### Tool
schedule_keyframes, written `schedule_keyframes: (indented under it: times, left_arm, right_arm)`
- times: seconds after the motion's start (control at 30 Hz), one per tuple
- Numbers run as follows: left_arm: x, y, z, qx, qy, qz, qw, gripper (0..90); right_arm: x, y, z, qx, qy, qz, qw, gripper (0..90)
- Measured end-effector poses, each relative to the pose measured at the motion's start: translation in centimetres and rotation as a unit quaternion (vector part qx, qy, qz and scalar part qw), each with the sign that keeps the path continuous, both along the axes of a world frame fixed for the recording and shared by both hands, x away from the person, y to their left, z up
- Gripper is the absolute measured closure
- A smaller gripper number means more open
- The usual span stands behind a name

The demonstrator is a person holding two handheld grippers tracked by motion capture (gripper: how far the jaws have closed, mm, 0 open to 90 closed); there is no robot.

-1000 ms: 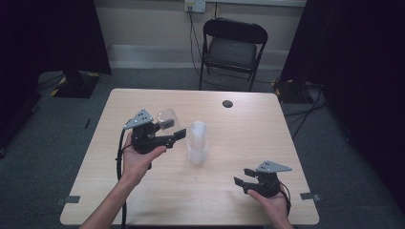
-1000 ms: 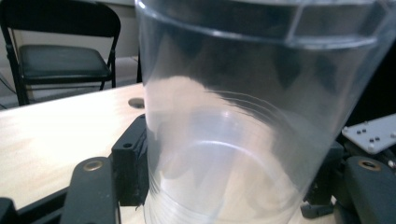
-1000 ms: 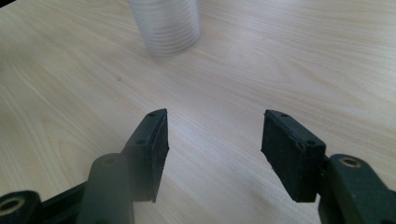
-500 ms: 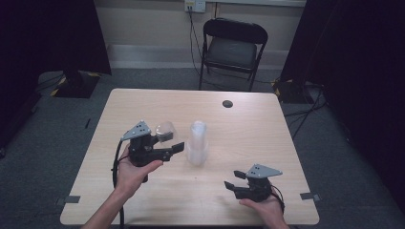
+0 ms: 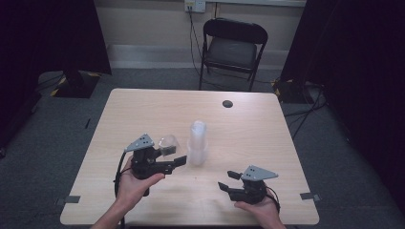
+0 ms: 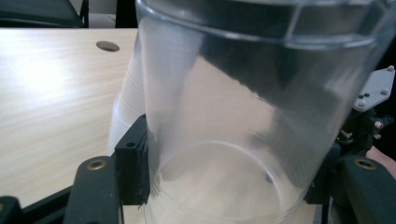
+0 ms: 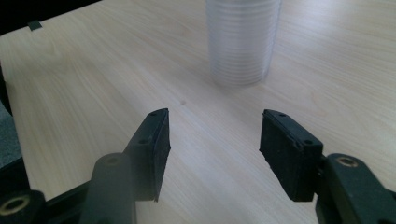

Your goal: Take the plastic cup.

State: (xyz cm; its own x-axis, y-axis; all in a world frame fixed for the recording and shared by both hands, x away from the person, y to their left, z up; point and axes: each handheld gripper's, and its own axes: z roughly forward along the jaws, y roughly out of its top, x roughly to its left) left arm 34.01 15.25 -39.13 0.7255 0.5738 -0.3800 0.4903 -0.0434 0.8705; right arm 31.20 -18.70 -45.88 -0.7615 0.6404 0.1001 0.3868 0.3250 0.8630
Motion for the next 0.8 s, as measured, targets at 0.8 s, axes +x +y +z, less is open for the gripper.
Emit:
schedule_keyframes:
  times: [0.8]
  left_arm:
    - [-0.5, -1.3, -1.7, -0.109, 0.129, -0.043, 0.9848, 36.6]
  right_arm:
    - [-1.7, 4.9, 1.8, 0.003, -0.069, 0.076, 0.9947, 55.3]
